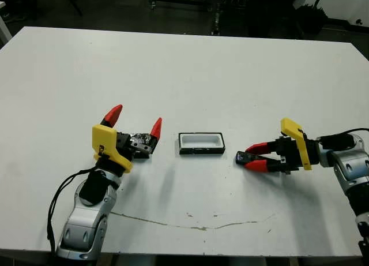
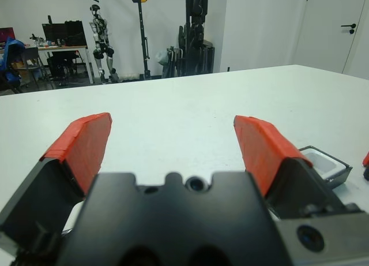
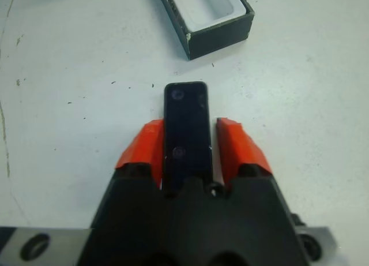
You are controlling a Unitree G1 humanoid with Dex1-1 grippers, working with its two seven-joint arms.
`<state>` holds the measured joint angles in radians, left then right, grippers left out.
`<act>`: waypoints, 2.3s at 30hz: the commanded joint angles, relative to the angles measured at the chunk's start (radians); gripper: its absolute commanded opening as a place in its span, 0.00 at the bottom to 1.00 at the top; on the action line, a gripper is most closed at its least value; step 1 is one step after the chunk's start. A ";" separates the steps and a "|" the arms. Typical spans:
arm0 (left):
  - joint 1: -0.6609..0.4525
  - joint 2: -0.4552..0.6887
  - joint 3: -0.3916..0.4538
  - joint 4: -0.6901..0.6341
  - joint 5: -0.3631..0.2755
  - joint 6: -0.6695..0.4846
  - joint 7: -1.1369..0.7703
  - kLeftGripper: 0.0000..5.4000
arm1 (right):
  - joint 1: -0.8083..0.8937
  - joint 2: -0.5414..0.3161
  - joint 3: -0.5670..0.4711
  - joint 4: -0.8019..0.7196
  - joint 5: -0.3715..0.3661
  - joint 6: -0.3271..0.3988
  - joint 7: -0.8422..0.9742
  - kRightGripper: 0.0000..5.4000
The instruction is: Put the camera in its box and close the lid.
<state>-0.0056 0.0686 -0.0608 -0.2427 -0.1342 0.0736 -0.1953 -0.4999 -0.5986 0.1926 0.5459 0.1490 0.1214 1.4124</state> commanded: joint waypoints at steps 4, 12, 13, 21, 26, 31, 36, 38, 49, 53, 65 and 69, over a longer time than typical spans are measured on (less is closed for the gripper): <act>0.005 0.001 -0.003 0.005 0.013 0.000 0.008 1.00 | -0.002 -0.043 0.032 -0.001 -0.040 0.004 0.031 0.31; 0.002 -0.001 -0.004 0.006 0.014 0.000 0.009 1.00 | 0.002 -0.057 -0.011 -0.045 -0.016 0.041 -0.026 0.31; 0.001 -0.001 -0.004 0.007 0.016 -0.002 0.010 1.00 | 0.000 -0.055 -0.022 -0.051 -0.009 0.049 -0.038 0.31; -0.003 -0.004 -0.001 0.008 -0.001 0.002 -0.002 1.00 | -0.182 -0.002 -0.072 0.023 0.031 0.018 -0.023 0.31; -0.002 -0.004 -0.001 0.001 -0.004 0.011 0.000 1.00 | -0.318 0.063 -0.055 0.129 0.023 0.040 -0.014 0.31; 0.001 -0.006 0.004 0.007 -0.002 -0.003 0.005 1.00 | -0.420 0.155 -0.026 0.277 -0.012 -0.047 -0.003 0.31; 0.003 -0.011 0.022 -0.005 -0.014 0.006 0.016 1.00 | -0.467 0.247 -0.005 0.361 -0.042 -0.071 -0.013 0.31; 0.002 -0.006 0.027 -0.005 -0.004 -0.007 0.021 1.00 | -0.482 0.274 0.014 0.370 -0.061 -0.052 -0.010 0.31; -0.004 0.009 0.053 -0.002 0.000 -0.024 0.013 1.00 | -0.492 0.381 0.066 0.410 -0.119 0.031 -0.025 0.31; -0.001 0.004 0.052 -0.004 -0.007 -0.016 0.014 1.00 | -0.476 0.392 0.066 0.414 -0.129 0.000 -0.032 0.31; 0.002 0.005 0.042 0.004 -0.005 -0.025 0.008 1.00 | -0.444 0.400 0.047 0.469 -0.125 -0.048 -0.014 0.31; 0.003 0.006 0.038 0.004 -0.001 -0.031 0.008 1.00 | -0.432 0.393 0.045 0.486 -0.134 -0.085 -0.024 0.31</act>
<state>-0.0074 0.0714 -0.0199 -0.2462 -0.1404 0.0473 -0.1852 -0.9513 -0.1974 0.2439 1.0225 0.0238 0.0538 1.3945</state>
